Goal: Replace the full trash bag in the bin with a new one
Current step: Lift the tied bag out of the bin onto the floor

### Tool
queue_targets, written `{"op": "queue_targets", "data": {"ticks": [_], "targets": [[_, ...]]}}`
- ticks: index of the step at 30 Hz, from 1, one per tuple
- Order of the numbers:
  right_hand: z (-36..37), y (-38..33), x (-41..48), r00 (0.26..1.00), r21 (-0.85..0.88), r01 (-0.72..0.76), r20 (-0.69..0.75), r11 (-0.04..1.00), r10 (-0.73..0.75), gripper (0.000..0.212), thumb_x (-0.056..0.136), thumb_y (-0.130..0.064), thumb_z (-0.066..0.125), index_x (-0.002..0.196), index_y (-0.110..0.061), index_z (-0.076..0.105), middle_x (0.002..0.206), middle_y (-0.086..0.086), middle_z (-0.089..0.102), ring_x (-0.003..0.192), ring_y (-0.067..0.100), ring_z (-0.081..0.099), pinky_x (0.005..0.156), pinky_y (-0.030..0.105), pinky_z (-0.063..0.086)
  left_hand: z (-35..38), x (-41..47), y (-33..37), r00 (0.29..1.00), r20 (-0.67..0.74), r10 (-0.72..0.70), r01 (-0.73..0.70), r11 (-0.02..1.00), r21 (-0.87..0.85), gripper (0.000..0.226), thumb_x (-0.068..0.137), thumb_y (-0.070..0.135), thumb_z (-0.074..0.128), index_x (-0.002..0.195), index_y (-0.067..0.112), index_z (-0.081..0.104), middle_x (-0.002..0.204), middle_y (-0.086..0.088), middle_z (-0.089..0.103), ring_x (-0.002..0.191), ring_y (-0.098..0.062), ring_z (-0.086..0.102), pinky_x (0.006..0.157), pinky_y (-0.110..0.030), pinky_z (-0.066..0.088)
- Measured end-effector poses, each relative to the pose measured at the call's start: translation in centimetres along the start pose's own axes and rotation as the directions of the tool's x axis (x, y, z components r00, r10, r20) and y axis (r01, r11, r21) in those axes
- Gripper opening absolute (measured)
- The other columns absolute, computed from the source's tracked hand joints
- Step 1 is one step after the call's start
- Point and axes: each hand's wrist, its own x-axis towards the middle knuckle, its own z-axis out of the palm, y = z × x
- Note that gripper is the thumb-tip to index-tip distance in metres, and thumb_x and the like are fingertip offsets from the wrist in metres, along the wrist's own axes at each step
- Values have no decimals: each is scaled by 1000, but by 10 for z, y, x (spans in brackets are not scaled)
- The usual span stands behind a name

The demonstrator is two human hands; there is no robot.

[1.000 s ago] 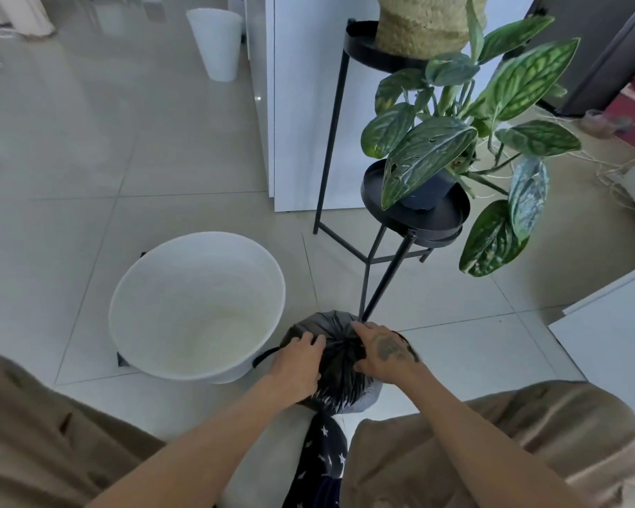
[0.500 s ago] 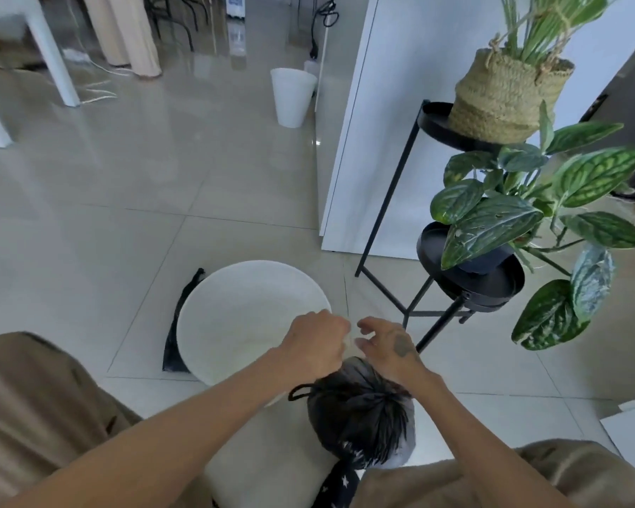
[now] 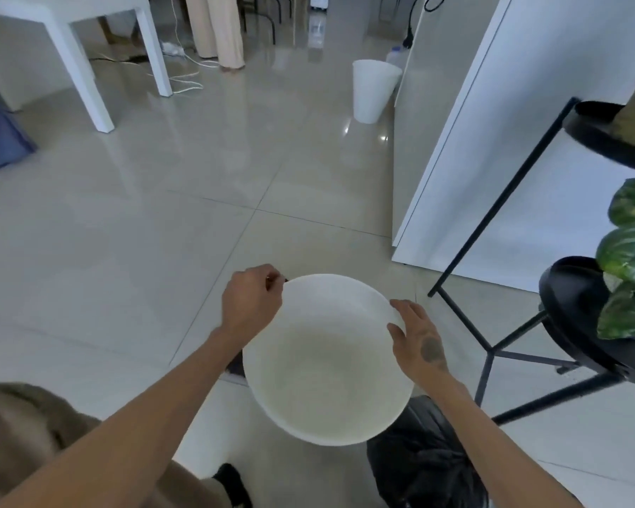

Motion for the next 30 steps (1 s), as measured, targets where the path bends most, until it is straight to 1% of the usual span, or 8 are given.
{"op": "queue_targets", "data": {"ticks": [6, 10, 13, 15, 18, 23, 25, 30], "targets": [[19, 10, 13, 996, 179, -90, -11, 980, 93, 51, 99, -1, 50, 147, -20, 47, 139, 6, 58, 121, 28, 59, 103, 40, 50, 40, 17, -82, 924, 60, -377, 381, 909, -170, 27, 90, 22, 60, 72, 4, 69, 65, -9, 69, 59, -23, 62, 56, -31, 48], [25, 22, 18, 992, 229, -125, 12, 965, 126, 57, 100, 2, 46, 146, -32, 46, 116, -3, 61, 84, 5, 56, 74, 13, 43, 73, 10, -129, 837, 220, -502, 530, 843, -89, 28, 89, 21, 61, 65, 6, 55, 62, -10, 56, 57, -19, 47, 52, -27, 35], [29, 27, 20, 989, 252, -147, 5, 957, 150, 57, 100, 1, 46, 145, -34, 47, 112, -9, 58, 79, -14, 55, 68, 4, 37, 93, -1, -151, 763, 368, -532, 545, 835, 77, 12, 79, 19, 56, 71, 11, 51, 73, -13, 50, 61, -18, 45, 52, -26, 31], [31, 26, 20, 988, 269, -148, 0, 952, 153, 57, 100, 2, 47, 144, -34, 48, 118, -12, 58, 82, -21, 56, 66, -1, 38, 100, -12, -158, 721, 378, -580, 594, 799, 92, 13, 76, 24, 54, 80, 12, 56, 97, -18, 60, 87, -30, 61, 76, -34, 52], [30, 24, 20, 989, 281, -141, -4, 949, 148, 57, 99, 4, 46, 145, -29, 49, 127, -10, 56, 87, -18, 53, 70, -8, 36, 111, -27, -165, 742, 300, -600, 582, 798, 157, 4, 88, 13, 56, 92, 12, 56, 137, -26, 49, 125, -47, 47, 102, -56, 42], [28, 19, 16, 990, 286, -141, 15, 948, 143, 56, 100, 4, 45, 146, -27, 48, 137, -6, 57, 113, -1, 51, 91, 4, 37, 114, -50, -165, 769, 208, -605, 593, 796, 125, 25, 89, -2, 53, 67, 7, 45, 111, -27, 58, 96, -44, 59, 80, -54, 51], [27, 17, 14, 988, 286, -148, 15, 947, 151, 57, 99, 4, 45, 147, -29, 47, 133, -9, 56, 109, -2, 51, 81, -6, 34, 113, -58, -165, 750, 217, -624, 618, 779, 106, 41, 90, 0, 56, 62, 17, 31, 105, -27, 58, 87, -44, 62, 77, -53, 52], [25, 14, 6, 986, 294, -162, 5, 942, 168, 59, 98, 9, 43, 149, -22, 46, 123, -7, 55, 78, -29, 52, 64, -11, 34, 102, -62, -161, 684, 305, -663, 670, 736, 96, 30, 88, 9, 58, 61, 14, 46, 77, -10, 61, 64, -28, 59, 65, -34, 49]]}}
